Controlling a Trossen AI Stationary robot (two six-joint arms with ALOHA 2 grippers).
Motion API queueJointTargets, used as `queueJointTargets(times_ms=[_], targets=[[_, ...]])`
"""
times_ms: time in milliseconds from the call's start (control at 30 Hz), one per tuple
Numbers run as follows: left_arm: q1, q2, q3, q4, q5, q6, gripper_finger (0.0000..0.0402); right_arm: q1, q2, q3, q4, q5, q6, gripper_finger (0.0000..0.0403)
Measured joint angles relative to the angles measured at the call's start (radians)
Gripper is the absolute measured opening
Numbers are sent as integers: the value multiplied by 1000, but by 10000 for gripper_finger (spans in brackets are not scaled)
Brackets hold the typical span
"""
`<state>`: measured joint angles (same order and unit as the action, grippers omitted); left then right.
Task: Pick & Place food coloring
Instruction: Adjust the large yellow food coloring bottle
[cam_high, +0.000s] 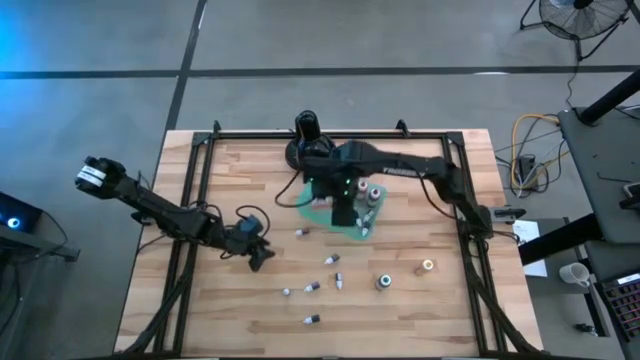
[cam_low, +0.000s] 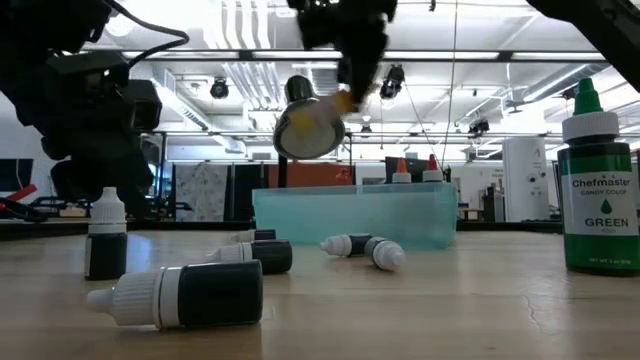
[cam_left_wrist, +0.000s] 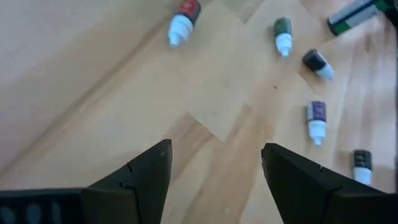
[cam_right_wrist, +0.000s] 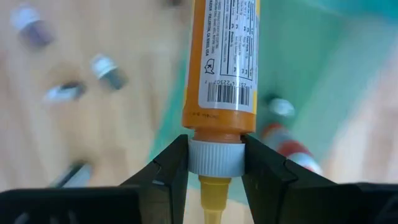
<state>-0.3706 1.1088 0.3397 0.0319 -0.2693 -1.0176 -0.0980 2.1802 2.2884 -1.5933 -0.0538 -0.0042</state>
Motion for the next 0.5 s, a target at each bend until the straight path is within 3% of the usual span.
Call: queueJointTargets(times_ms=[167,400,500], targets=[[0,-3,0,-23,-38,-9,223,-62,-76,-77,21,34,262,109],[2,-28,-2,-71,-50,-24,223,-146,-211,-262,21,245,526,116],[2,-31,-3,-82,-70,-29,223,-200,-293,-362,25,163,593,112]])
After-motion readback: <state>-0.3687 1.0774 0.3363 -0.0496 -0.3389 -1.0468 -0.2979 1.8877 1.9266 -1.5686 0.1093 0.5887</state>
